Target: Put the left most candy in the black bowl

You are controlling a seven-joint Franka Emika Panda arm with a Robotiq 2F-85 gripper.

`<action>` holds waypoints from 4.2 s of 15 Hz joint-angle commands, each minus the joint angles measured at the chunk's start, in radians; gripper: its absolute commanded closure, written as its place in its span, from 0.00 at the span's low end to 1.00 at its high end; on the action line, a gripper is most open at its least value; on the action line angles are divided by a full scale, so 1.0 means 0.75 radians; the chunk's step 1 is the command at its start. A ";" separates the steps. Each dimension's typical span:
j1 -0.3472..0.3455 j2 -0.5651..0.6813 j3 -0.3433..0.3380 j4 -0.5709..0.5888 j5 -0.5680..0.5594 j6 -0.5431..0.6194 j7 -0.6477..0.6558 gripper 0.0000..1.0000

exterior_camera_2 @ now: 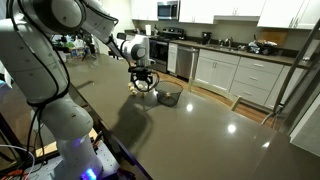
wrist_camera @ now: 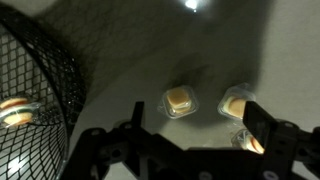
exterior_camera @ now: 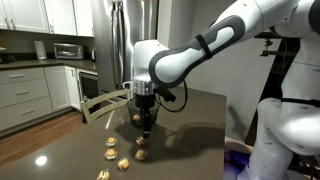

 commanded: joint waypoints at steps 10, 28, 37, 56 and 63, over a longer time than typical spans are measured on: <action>-0.017 0.130 0.019 0.021 -0.003 0.161 -0.040 0.00; -0.013 0.144 0.038 0.020 -0.002 0.163 -0.024 0.75; -0.022 0.103 0.032 0.043 -0.036 0.101 -0.018 0.67; -0.074 -0.011 -0.032 0.217 -0.110 -0.213 -0.073 0.92; -0.065 -0.052 -0.032 0.244 -0.087 -0.279 -0.095 0.91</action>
